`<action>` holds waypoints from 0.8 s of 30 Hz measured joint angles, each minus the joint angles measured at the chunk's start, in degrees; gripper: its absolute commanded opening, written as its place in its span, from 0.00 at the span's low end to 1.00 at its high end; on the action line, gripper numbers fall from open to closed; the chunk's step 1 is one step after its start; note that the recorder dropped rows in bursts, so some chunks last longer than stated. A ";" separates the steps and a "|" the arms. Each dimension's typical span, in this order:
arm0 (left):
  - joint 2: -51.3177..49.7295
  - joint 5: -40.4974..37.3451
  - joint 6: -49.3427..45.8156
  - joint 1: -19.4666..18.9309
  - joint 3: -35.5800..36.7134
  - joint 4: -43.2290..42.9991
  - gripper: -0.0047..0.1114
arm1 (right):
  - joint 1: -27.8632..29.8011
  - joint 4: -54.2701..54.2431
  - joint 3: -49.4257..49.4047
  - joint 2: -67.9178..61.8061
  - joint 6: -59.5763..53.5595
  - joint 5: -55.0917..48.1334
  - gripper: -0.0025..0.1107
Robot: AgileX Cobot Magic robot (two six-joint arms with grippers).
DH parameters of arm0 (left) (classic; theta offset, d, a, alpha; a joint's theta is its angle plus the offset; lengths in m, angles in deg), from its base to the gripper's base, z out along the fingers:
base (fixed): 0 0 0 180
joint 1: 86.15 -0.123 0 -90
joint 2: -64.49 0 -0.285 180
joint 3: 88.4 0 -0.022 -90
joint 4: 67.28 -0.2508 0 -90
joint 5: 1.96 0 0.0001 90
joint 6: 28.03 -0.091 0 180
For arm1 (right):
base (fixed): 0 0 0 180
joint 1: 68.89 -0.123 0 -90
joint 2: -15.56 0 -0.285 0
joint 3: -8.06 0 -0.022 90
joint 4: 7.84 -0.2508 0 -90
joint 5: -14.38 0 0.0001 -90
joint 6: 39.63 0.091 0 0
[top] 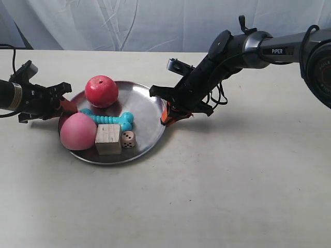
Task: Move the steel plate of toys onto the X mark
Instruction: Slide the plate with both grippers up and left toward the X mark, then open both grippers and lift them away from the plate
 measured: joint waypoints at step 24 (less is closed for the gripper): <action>0.10 1.38 0.24 0.78 -0.47 1.04 0.42 | -1.47 -1.29 0.35 0.10 -2.69 0.38 0.48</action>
